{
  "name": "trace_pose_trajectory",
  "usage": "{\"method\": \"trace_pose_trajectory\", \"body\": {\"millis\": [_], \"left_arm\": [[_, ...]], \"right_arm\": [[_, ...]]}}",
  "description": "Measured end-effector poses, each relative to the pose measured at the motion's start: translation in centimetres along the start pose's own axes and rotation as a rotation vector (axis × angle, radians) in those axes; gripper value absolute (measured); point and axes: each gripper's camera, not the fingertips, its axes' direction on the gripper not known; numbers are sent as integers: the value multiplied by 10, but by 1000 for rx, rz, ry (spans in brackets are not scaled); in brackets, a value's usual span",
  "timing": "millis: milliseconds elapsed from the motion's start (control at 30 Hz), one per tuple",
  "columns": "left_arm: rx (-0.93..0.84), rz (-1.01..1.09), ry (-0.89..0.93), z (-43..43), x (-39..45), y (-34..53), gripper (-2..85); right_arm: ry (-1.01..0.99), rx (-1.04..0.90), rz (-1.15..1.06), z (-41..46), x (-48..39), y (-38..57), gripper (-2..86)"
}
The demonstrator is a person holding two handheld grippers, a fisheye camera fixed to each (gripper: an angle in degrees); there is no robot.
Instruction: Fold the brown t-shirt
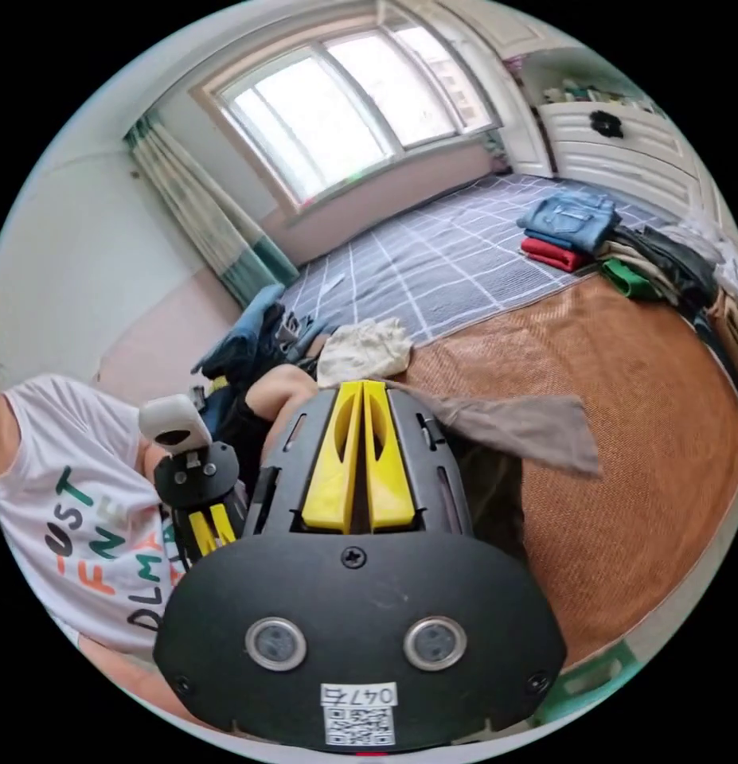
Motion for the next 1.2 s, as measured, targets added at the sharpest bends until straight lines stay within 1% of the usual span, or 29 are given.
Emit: {"method": "trace_pose_trajectory", "body": {"millis": [100,200,267,333,400,467,533,633,700,767,800,867,967,1033,1100,1200], "left_arm": [[-77,-21,-24,-2,5,11,61],[-115,-36,-16,-23,9,23,70],[-159,-30,-31,-36,11,25,70],[-212,-8,-85,-51,14,22,69],[-356,50,-113,-57,20,10,71],[-416,85,-162,-51,24,-1,74],[-376,74,-166,-46,24,-12,80],[-206,-20,-55,-52,12,-23,93],[-34,-129,81,-65,-6,-24,112],[45,-203,179,-70,-21,-23,127],[72,-237,212,-71,-28,-22,131],[98,-267,216,-73,-32,-22,135],[141,-306,204,-81,-31,-23,140],[207,-336,203,-91,-29,-22,146],[317,-388,227,-103,-27,-21,153],[391,-437,262,-108,-25,-27,155]], "right_arm": [[105,36,50,-14,-10,29,2],[247,81,140,-37,-23,73,18],[283,57,193,-40,-34,97,22],[312,43,219,-40,-51,118,25],[327,34,204,-34,-83,138,27],[305,31,160,-26,-109,148,29],[264,38,106,-20,-135,156,32],[241,62,47,-22,-166,169,49],[257,43,-5,-23,-187,177,83],[281,10,-23,-20,-202,179,105],[319,-10,-41,-16,-214,179,109],[408,-19,-65,-7,-230,178,107],[515,-31,-16,12,-247,173,102],[601,-11,10,20,-260,173,99],[728,27,20,30,-281,177,94],[766,57,12,40,-301,179,91]]}}
